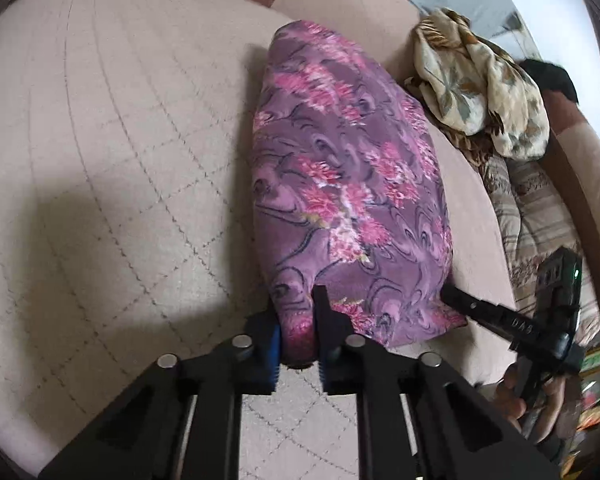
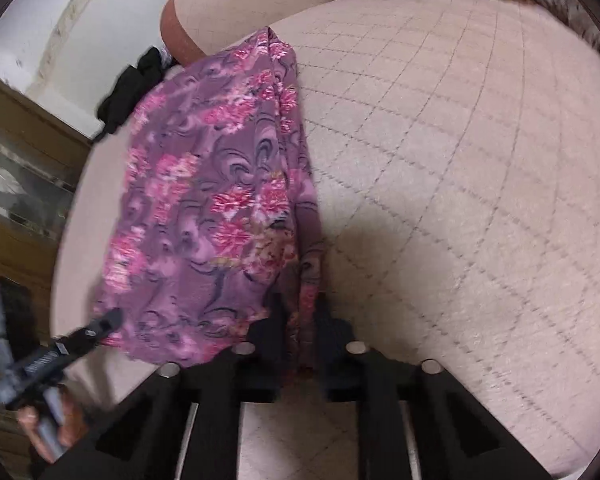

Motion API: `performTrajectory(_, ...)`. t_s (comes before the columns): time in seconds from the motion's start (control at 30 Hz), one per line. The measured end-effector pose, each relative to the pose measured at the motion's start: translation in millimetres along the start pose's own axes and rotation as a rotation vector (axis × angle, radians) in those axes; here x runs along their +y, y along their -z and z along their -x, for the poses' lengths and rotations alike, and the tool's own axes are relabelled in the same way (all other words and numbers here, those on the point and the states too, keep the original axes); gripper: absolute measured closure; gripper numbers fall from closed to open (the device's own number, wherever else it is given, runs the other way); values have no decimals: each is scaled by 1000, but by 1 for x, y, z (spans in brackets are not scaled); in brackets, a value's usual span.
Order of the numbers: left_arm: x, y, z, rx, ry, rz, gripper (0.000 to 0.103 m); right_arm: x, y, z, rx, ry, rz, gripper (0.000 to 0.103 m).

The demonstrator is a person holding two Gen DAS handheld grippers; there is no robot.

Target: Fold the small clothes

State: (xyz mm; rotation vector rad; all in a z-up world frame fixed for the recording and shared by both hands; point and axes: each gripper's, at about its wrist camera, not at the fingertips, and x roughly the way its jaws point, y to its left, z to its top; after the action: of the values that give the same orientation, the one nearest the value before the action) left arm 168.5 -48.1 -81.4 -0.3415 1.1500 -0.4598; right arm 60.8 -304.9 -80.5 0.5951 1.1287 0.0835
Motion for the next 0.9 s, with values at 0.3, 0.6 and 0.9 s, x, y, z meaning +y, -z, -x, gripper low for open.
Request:
performTrajectory(0.3, 18, 44, 91, -17, -5, 20, 92, -4, 69, 38, 14, -222, -92, 94)
performTrajectory(0.6, 36, 61, 69, 29, -84, 71, 88, 8, 65, 11, 61, -68, -25, 92)
performTrajectory(0.9, 34, 71, 72, 15, -162, 38, 74, 11, 66, 17, 21, -33, -21, 70)
